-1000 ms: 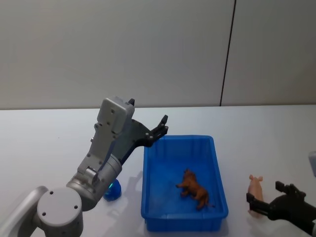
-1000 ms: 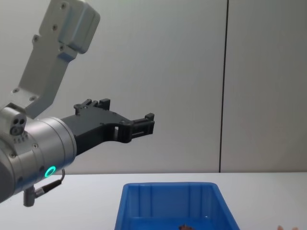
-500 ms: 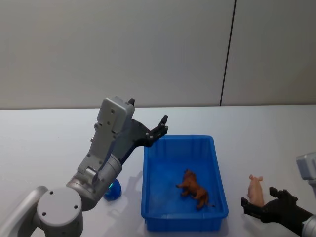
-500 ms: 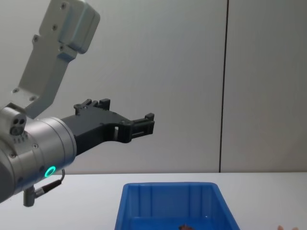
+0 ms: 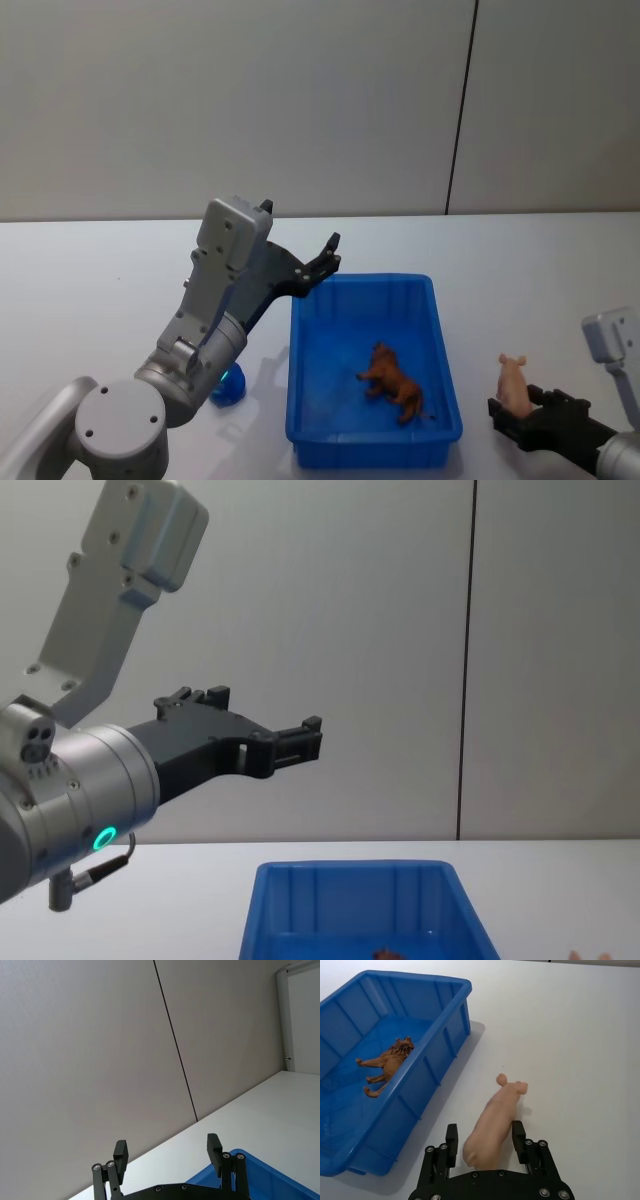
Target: Pick up the two dolls from the table and place them into the box.
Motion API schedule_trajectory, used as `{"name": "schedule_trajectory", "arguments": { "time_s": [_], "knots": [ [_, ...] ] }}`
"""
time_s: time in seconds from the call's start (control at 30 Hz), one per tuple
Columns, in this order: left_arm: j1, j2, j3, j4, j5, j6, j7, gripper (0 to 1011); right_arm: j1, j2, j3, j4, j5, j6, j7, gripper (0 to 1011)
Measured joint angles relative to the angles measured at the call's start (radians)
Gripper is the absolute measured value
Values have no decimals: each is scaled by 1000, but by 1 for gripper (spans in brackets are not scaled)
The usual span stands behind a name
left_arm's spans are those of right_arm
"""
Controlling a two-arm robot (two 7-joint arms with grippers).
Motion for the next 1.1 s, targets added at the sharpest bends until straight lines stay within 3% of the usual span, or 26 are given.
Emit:
{"name": "schedule_trajectory", "arguments": {
  "time_s": [0.33, 0.63, 1.1],
  "knots": [
    [0, 0, 0, 0, 0, 0, 0, 1001, 17, -9, -2, 19, -15, 8, -10, 378],
    [0, 0, 0, 0, 0, 0, 0, 1001, 26, -10, 1, 20, -25, -8, -16, 378],
    [0, 0, 0, 0, 0, 0, 0, 1001, 51, -10, 10, -34, -43, -98, 13, 378]
  ]
}}
